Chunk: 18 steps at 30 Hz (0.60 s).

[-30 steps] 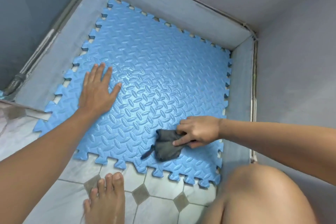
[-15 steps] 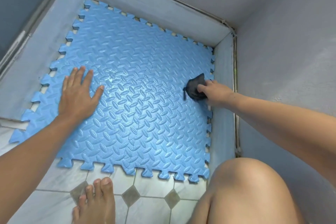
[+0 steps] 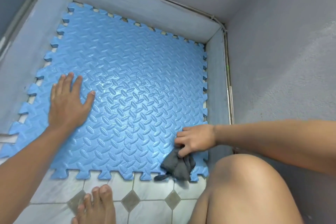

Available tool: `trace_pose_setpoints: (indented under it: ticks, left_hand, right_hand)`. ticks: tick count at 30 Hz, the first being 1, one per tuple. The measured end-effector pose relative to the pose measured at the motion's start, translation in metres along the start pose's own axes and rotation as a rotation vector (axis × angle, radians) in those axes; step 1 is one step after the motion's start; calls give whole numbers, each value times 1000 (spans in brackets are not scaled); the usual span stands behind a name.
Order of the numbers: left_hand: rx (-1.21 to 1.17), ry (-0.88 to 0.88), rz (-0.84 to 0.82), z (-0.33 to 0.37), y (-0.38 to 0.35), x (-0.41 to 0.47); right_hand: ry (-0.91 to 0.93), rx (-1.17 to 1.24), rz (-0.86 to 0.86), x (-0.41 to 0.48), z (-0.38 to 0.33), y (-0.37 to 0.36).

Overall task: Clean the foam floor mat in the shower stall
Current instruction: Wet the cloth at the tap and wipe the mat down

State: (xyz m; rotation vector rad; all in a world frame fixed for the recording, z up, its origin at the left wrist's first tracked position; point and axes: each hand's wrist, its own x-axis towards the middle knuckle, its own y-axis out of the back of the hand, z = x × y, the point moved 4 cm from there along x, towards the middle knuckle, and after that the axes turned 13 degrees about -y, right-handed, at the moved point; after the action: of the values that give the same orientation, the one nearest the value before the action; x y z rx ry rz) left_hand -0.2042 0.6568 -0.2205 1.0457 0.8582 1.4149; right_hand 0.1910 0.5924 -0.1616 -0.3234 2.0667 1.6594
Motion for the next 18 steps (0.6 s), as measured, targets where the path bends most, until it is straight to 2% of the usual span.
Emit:
trace_pose_setpoints:
  ticks: [2, 6, 8, 10, 12, 16, 18]
  left_hand:
    - [-4, -2, -1, 0, -1, -1]
    - [-10, 4, 1, -2, -1, -1]
    - [-6, 3, 2, -2, -1, -2]
    - [0, 2, 3, -1, -1, -2]
    - [1, 4, 2, -1, 0, -2]
    - [4, 1, -10, 1, 1, -1]
    - [6, 0, -4, 0, 2, -2]
  right_hand:
    - [-280, 40, 92, 1, 53, 10]
    - [-1206, 401, 300, -22, 159, 21]
    - [-1461, 586, 375, -23, 176, 22]
    - [-1480, 599, 417, -1, 171, 28]
    - [-1369, 590, 487, 34, 151, 41]
    - [-882, 541, 516, 114, 94, 72]
    - [-696, 496, 528, 149, 75, 85]
